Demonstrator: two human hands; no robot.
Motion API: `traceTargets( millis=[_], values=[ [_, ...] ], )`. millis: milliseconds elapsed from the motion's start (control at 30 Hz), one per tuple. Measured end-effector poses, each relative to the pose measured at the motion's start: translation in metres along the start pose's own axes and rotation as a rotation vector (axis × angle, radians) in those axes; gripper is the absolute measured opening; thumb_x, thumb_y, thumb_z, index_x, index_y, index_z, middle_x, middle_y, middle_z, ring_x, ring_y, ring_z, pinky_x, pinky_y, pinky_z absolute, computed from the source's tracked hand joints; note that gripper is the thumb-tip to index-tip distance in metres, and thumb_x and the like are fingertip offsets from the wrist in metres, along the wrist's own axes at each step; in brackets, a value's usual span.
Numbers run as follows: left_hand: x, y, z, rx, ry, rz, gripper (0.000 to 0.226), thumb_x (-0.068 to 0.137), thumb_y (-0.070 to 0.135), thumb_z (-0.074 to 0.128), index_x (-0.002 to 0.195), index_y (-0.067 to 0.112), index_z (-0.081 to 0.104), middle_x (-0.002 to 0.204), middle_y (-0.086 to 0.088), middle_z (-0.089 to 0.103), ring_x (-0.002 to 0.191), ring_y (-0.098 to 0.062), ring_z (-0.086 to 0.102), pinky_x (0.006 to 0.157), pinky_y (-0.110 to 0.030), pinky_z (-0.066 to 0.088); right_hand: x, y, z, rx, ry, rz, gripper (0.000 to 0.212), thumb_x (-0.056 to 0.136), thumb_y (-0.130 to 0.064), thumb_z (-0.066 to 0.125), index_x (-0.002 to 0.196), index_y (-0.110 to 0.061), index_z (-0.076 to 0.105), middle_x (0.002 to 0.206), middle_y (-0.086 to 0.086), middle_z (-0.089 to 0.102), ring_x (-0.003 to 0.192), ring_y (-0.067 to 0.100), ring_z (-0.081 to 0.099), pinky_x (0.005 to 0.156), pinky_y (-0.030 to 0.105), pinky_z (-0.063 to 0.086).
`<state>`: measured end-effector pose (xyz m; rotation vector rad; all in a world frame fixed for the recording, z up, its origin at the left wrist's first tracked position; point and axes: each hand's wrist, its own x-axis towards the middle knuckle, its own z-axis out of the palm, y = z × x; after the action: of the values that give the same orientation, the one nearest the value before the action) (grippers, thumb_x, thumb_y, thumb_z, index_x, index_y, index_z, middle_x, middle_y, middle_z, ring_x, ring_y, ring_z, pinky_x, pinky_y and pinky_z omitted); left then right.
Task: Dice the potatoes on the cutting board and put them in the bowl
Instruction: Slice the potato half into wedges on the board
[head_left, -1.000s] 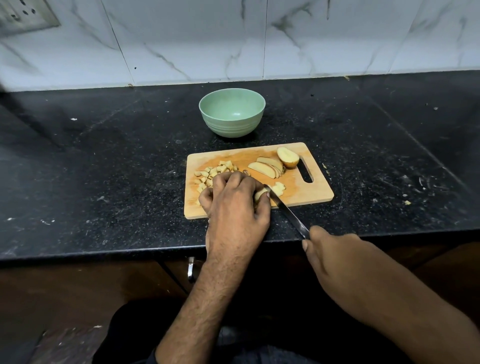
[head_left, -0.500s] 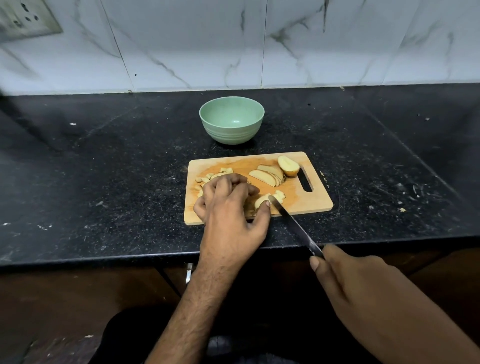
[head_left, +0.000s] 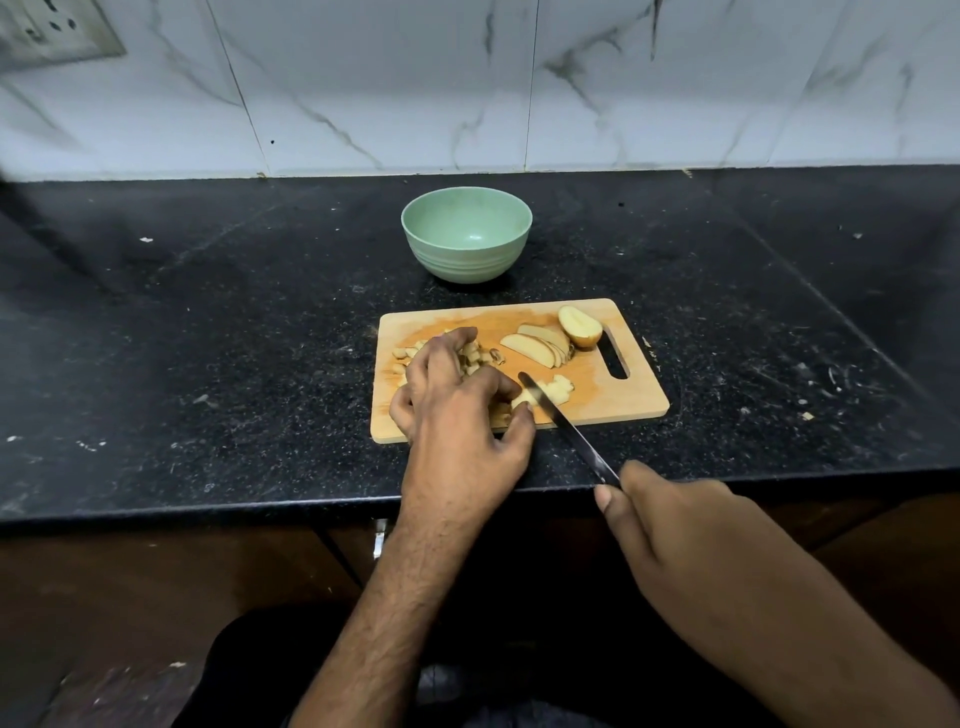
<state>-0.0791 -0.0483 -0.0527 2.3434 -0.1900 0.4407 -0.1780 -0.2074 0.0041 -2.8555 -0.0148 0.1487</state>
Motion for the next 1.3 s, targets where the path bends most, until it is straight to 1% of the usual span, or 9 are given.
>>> traceTargets(
  millis=[200, 400, 567, 700, 800, 933, 1167, 1233, 1300],
  values=[
    [0.001, 0.000, 0.001, -0.011, -0.014, -0.009, 0.012, 0.078, 0.032, 0.076, 0.079, 0.031, 0.064, 0.144, 0.009, 0.036, 0.139, -0.009, 0.020, 0.110, -0.050, 0.019, -0.004, -0.011, -0.001, -0.029, -0.027, 0.018, 0.033, 0.103, -0.052, 0.016, 0.082, -0.029, 0.029, 0.074, -0.006, 0.050, 0.066, 0.007, 0.051, 0.067, 0.031, 0.050],
    [0.002, 0.000, 0.001, -0.008, -0.014, 0.001, 0.012, 0.077, 0.031, 0.075, 0.077, 0.030, 0.063, 0.139, 0.009, 0.038, 0.138, -0.010, 0.023, 0.108, -0.050, 0.019, 0.002, -0.019, 0.005, -0.062, -0.069, 0.028, 0.027, 0.107, -0.045, 0.019, 0.088, -0.028, 0.029, 0.077, -0.006, 0.050, 0.067, 0.013, 0.050, 0.062, 0.033, 0.045],
    [0.003, 0.001, 0.001, -0.014, -0.022, -0.013, 0.012, 0.078, 0.032, 0.075, 0.077, 0.033, 0.063, 0.138, 0.009, 0.038, 0.138, -0.010, 0.023, 0.108, -0.049, 0.019, 0.017, -0.016, 0.003, -0.058, -0.067, -0.017, 0.025, 0.107, -0.041, 0.020, 0.093, -0.027, 0.035, 0.075, -0.007, 0.042, 0.076, 0.019, 0.050, 0.069, 0.036, 0.045],
    [0.001, 0.002, 0.001, -0.003, -0.003, -0.042, 0.012, 0.077, 0.034, 0.075, 0.078, 0.033, 0.063, 0.138, 0.009, 0.038, 0.138, -0.009, 0.021, 0.111, -0.053, 0.019, 0.019, -0.011, 0.002, -0.050, -0.108, -0.029, 0.027, 0.107, -0.043, 0.021, 0.094, -0.026, 0.038, 0.077, -0.005, 0.049, 0.077, 0.019, 0.055, 0.074, 0.039, 0.051],
    [0.000, 0.004, 0.003, 0.012, 0.024, -0.050, 0.009, 0.077, 0.033, 0.075, 0.081, 0.029, 0.067, 0.137, 0.008, 0.039, 0.138, -0.009, 0.022, 0.112, -0.054, 0.018, 0.006, -0.006, 0.002, -0.033, -0.139, -0.009, 0.028, 0.106, -0.048, 0.020, 0.089, -0.030, 0.034, 0.079, -0.004, 0.052, 0.071, 0.010, 0.053, 0.069, 0.034, 0.049],
    [0.001, 0.004, 0.004, 0.033, 0.037, -0.044, 0.009, 0.079, 0.034, 0.074, 0.083, 0.028, 0.069, 0.138, 0.006, 0.039, 0.139, -0.012, 0.023, 0.112, -0.050, 0.017, -0.008, -0.002, 0.002, -0.019, -0.187, 0.028, 0.029, 0.105, -0.051, 0.020, 0.087, -0.032, 0.033, 0.078, -0.005, 0.055, 0.067, 0.010, 0.057, 0.070, 0.034, 0.054],
    [-0.001, -0.001, 0.001, 0.008, 0.025, -0.045, 0.024, 0.080, 0.040, 0.073, 0.100, 0.028, 0.071, 0.137, 0.003, 0.038, 0.140, -0.015, 0.023, 0.112, -0.056, 0.021, -0.017, -0.003, -0.007, 0.000, -0.118, 0.046, 0.034, 0.103, -0.055, 0.018, 0.082, -0.032, 0.033, 0.074, -0.005, 0.055, 0.064, 0.009, 0.056, 0.063, 0.024, 0.048],
    [-0.003, -0.003, -0.002, -0.015, 0.035, -0.044, 0.027, 0.078, 0.045, 0.069, 0.098, 0.026, 0.071, 0.135, 0.002, 0.039, 0.139, -0.017, 0.024, 0.112, -0.055, 0.022, -0.017, -0.005, -0.009, 0.018, -0.079, 0.050, 0.035, 0.102, -0.055, 0.018, 0.080, -0.032, 0.033, 0.070, -0.004, 0.055, 0.059, 0.009, 0.055, 0.055, 0.023, 0.042],
    [-0.005, -0.004, -0.003, -0.032, 0.041, -0.037, 0.022, 0.078, 0.040, 0.071, 0.093, 0.025, 0.071, 0.134, 0.001, 0.040, 0.138, -0.016, 0.025, 0.112, -0.055, 0.023, -0.015, -0.005, -0.008, 0.037, -0.024, 0.044, 0.036, 0.101, -0.055, 0.019, 0.078, -0.031, 0.032, 0.066, -0.004, 0.054, 0.056, 0.009, 0.054, 0.054, 0.024, 0.043]
  ],
)
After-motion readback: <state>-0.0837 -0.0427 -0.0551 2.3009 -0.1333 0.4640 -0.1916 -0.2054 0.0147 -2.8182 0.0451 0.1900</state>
